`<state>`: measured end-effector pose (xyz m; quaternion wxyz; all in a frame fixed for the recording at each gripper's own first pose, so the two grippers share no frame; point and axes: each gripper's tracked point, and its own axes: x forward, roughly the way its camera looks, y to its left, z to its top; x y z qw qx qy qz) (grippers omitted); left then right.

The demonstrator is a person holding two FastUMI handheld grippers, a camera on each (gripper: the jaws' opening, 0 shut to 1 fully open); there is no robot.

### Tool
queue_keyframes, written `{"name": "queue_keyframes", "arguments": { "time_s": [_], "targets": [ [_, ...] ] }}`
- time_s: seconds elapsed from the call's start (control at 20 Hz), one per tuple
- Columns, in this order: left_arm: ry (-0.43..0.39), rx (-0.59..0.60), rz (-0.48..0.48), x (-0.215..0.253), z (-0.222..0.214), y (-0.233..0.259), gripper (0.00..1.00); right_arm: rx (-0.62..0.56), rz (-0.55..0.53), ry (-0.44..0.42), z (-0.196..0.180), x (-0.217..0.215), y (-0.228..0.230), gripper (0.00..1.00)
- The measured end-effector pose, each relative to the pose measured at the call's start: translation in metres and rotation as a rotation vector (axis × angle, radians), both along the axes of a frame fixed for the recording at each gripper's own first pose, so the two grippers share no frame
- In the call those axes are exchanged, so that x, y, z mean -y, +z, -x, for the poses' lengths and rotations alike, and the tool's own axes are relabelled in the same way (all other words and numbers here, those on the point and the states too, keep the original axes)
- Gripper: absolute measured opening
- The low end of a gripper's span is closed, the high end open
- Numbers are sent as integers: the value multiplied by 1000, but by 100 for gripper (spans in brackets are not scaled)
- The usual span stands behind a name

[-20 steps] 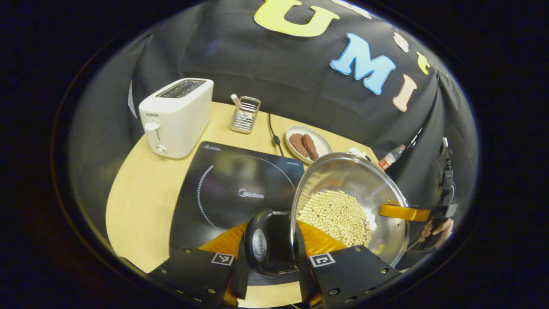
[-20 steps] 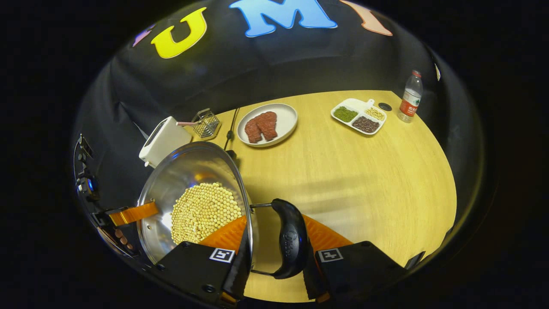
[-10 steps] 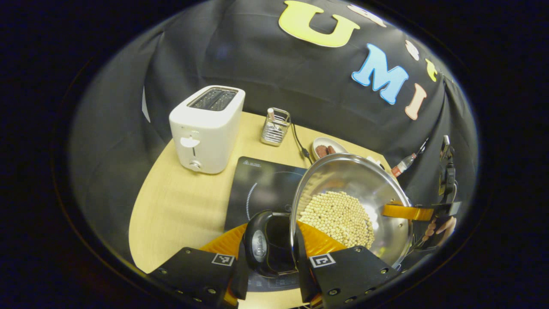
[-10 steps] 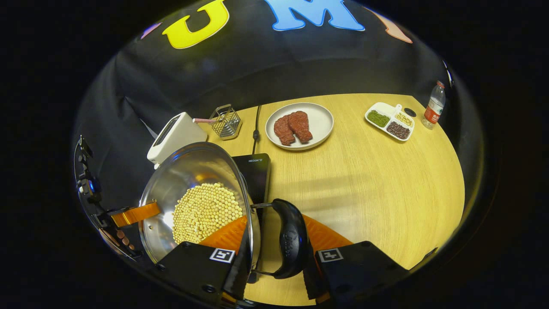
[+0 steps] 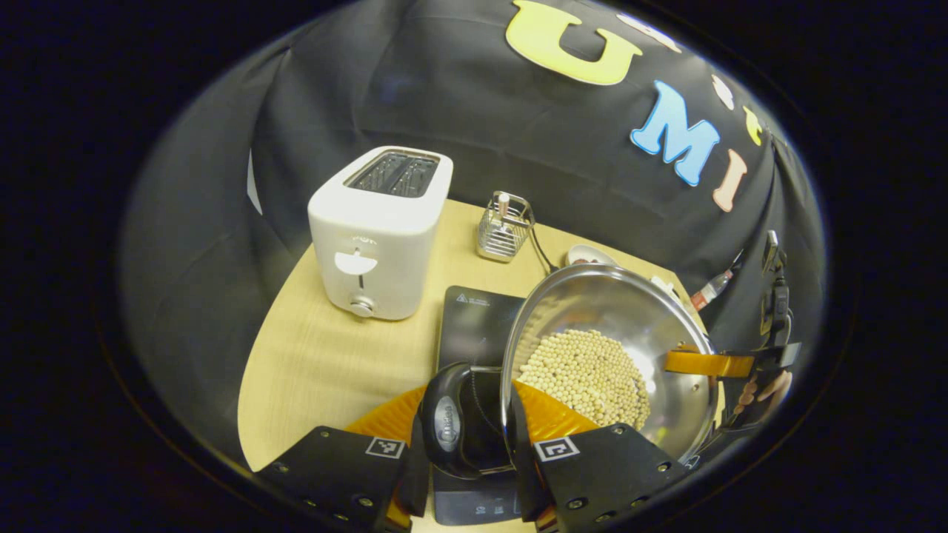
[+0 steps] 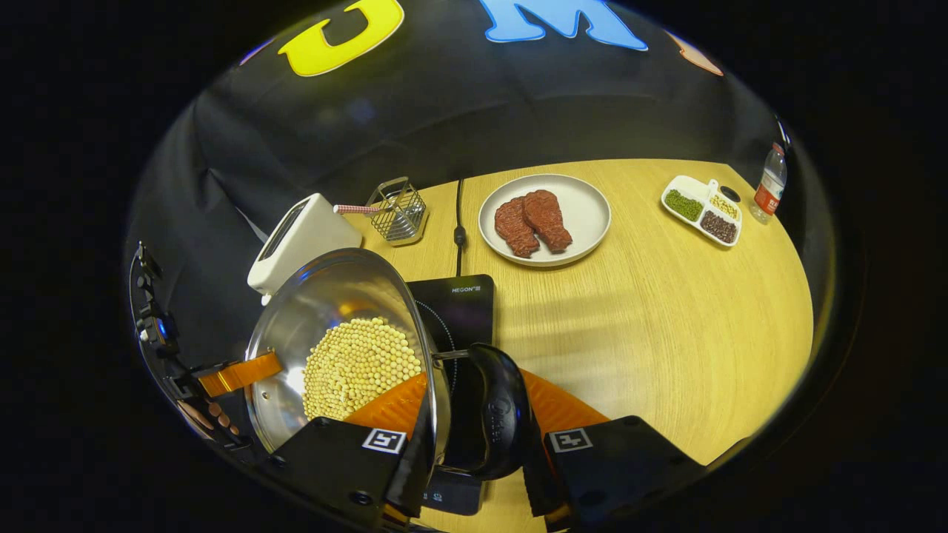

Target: First push the handle of the pot to place it horizontally, then grasp the pot with both hands and set it on the induction cooktop.

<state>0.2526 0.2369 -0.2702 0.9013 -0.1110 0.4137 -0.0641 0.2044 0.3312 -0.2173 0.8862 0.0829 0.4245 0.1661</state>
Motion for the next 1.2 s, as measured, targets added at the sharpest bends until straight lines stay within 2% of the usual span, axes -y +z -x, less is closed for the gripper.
{"name": "queue_keyframes", "arguments": {
  "time_s": [0.15,0.2,0.25,0.3,0.35,0.4,0.45,0.6,0.65,0.7,0.75,0.8,0.85,0.9,1.0,1.05,1.1,1.2],
  "targets": [
    [-1,-7,3,-8,-9,-13,48,-1,6,-5,-8,-7,-9,52],
    [-3,-4,2,-9,-12,-18,44,-3,5,-8,-10,-10,-12,55],
    [-5,-5,1,-11,-16,-21,48,-3,4,-10,-12,-12,-14,52],
    [-7,0,-2,-11,-18,-24,44,-5,4,-12,-11,-10,-13,52],
    [-11,4,-5,-12,-22,-26,48,-4,3,-12,-11,-10,-14,56],
    [-12,7,-6,-11,-24,-28,44,-5,2,-9,-11,-10,-15,55],
    [-14,7,-7,-12,-26,-30,48,-6,2,-7,-11,-9,-16,52],
    [-22,-1,-18,-11,-29,-40,48,-13,11,-3,-12,-11,-19,52],
    [-17,27,-25,-12,-34,-38,45,-15,-1,-4,-10,-10,-15,52],
    [-26,30,-36,-11,-36,-40,49,-21,-5,3,-10,-14,-23,53],
    [-27,29,-40,-14,-30,-35,44,-28,-11,8,-9,-14,-26,53],
    [-21,29,-37,-13,-30,-31,48,-32,-27,4,-9,-15,-22,55],
    [-20,23,-32,-13,-29,-32,45,-26,-28,6,-10,-17,-21,56],
    [-12,26,-25,-14,-30,-32,49,-14,-27,12,-12,-15,-22,54],
    [-8,18,-23,-14,-28,-32,49,-10,-31,13,-13,-16,-23,57],
    [-8,10,-26,-14,-27,-33,46,-10,-30,12,-13,-17,-23,57],
    [-6,6,-28,-15,-26,-32,50,-6,-29,13,-14,-16,-22,55],
    [0,-6,-24,-14,-25,-33,47,-2,-23,16,-14,-15,-23,56]
  ]
}}
